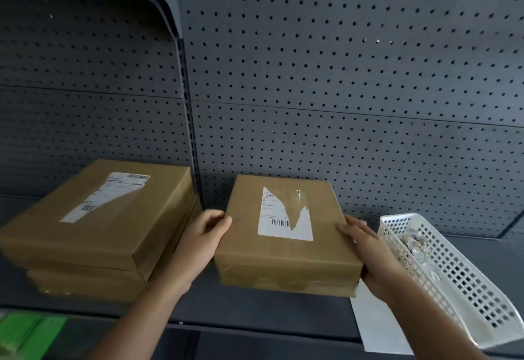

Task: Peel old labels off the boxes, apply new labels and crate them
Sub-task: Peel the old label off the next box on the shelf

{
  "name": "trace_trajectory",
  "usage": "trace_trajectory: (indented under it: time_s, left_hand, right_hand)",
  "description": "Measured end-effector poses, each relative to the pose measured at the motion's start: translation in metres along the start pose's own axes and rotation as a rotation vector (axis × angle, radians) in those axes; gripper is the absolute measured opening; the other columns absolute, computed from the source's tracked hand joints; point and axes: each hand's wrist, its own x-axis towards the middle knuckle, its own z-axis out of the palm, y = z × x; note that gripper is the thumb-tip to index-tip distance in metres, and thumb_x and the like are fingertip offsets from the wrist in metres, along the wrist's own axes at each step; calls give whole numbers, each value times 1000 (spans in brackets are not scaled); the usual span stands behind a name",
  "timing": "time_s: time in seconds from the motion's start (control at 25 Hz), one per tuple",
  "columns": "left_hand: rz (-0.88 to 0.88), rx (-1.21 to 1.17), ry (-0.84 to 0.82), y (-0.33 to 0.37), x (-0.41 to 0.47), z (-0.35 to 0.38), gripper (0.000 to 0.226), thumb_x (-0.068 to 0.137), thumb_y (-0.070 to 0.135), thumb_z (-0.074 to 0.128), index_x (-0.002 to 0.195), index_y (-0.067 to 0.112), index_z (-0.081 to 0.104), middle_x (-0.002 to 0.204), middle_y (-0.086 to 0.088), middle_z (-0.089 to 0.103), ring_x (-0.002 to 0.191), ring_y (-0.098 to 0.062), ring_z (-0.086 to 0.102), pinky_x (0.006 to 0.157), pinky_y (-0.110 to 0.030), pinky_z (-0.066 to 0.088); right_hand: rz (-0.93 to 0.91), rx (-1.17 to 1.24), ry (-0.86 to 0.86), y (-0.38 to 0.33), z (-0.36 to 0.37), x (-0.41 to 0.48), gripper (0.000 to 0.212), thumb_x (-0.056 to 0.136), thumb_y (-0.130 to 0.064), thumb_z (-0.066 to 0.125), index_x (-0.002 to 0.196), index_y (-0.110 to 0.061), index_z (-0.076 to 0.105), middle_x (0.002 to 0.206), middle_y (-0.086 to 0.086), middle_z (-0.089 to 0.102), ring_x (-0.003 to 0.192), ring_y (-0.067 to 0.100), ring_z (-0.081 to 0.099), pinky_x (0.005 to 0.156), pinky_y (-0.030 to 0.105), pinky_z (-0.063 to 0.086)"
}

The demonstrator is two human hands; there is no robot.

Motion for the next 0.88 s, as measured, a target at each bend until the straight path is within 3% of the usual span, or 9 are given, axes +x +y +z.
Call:
trace_trajectory:
  time_s: [0.16, 0.28, 0.44, 0.6, 0.68, 0.76, 0.88]
  left_hand:
    - [-46, 60, 3, -32, 2, 9, 21, 94, 53, 60, 108, 38, 63, 109, 16, 66, 101, -1, 62, 84, -27, 49]
    - [-68, 99, 10, -56, 4, 13, 24, 91, 56, 63, 105, 36, 62, 107, 14, 67, 100, -6, 65, 89, -36, 54]
    - [-85, 92, 41, -65, 3, 18, 23, 92, 48, 65, 103, 29, 60, 101, 7, 70, 88, -5, 67, 78, -30, 55]
    - [-94, 79, 10, -62, 8, 17, 28, 94, 42, 65, 118, 32, 55, 117, 13, 63, 101, -2, 62, 79, -23, 48]
    - [-19, 163, 6, -58, 16, 17, 40, 97, 38, 62, 134, 33, 49, 133, 15, 54, 118, -3, 54, 91, -23, 44]
    - [91, 238, 28, -49, 27, 19, 47, 99, 40, 56, 143, 33, 43, 145, 16, 45, 132, -5, 44, 102, -26, 39]
    - [226, 371, 20, -35, 43, 26, 45, 101, 43, 52, 145, 37, 43, 156, 15, 30, 138, -5, 38, 101, -23, 34]
  right_hand:
    - [61, -30, -20, 30, -1, 7, 22, 97, -27, 56, 117, -33, 64, 102, -3, 75, 95, 19, 72, 75, 36, 55]
    - [87, -51, -24, 47, 2, 12, 25, 98, -21, 54, 120, -29, 62, 107, 1, 74, 99, 22, 70, 81, 40, 56]
    - [79, -89, 9, 61, 6, 20, 31, 99, -16, 51, 126, -28, 57, 118, 4, 67, 106, 25, 65, 94, 48, 53]
    - [64, -144, 23, 62, 9, 24, 32, 99, -16, 50, 128, -27, 53, 119, -1, 63, 102, 19, 64, 82, 37, 54]
    - [-15, -242, 66, 58, 9, 26, 33, 98, -14, 53, 128, -27, 49, 117, -7, 59, 100, 10, 60, 77, 29, 50]
    - [-193, -476, 151, 53, 7, 32, 38, 95, -14, 57, 131, -27, 49, 123, -9, 52, 108, 7, 53, 87, 28, 45]
    - [-450, -735, 203, 40, 20, 46, 27, 92, -10, 59, 117, -21, 60, 117, -7, 53, 106, 12, 54, 92, 31, 46]
